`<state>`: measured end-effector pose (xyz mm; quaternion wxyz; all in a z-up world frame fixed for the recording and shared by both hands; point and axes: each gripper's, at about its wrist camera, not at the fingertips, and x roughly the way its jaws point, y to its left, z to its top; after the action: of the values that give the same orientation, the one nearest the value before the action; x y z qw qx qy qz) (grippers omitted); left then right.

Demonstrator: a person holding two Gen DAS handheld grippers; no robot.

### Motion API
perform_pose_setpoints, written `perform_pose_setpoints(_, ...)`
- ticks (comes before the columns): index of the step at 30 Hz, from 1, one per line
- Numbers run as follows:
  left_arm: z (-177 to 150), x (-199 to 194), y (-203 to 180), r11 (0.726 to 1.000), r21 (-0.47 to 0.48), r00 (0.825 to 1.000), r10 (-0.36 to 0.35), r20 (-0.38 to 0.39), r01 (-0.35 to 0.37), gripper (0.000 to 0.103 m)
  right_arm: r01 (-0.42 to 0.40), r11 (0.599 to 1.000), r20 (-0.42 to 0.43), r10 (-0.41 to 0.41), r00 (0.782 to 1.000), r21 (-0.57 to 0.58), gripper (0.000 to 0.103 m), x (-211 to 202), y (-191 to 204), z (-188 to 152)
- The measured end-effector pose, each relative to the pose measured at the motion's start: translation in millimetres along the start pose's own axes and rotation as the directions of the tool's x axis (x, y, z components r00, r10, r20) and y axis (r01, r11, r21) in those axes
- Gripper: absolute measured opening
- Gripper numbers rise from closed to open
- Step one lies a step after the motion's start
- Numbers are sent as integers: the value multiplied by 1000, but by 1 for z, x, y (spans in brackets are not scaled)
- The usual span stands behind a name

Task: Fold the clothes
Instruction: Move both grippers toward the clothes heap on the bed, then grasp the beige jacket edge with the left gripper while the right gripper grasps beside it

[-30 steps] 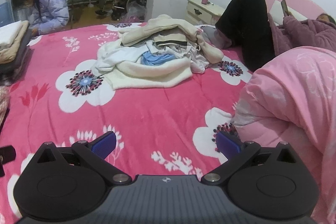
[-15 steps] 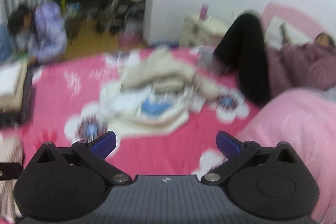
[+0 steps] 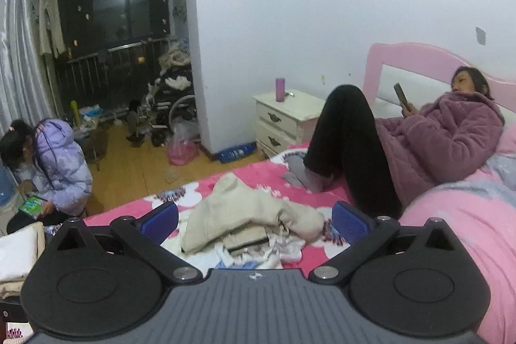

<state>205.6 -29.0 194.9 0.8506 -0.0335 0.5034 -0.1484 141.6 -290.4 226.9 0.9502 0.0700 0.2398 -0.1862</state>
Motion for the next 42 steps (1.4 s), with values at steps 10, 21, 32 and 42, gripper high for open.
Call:
perform_pose_setpoints(10, -29, 56, -53, 967, -248, 990, 18, -143, -54, 103, -189, 975, -19, 188, 982, -115, 103, 77, -46, 18)
perform_pose_setpoints(21, 38, 166, -100, 959, 116, 963, 246, 109, -258, 99, -217, 904, -101, 193, 976, -369, 93, 248, -54, -54)
perform_pose_setpoints(32, 87, 355, -178, 834, 520, 975, 92, 200, -185, 78, -308, 752, -193, 241, 951, -583, 74, 366, -35, -100)
perform_pose_setpoints(42, 74, 437, -198, 732, 659, 982, 79, 173, -175, 71, -343, 647, -241, 244, 939, -681, 71, 421, -40, -130)
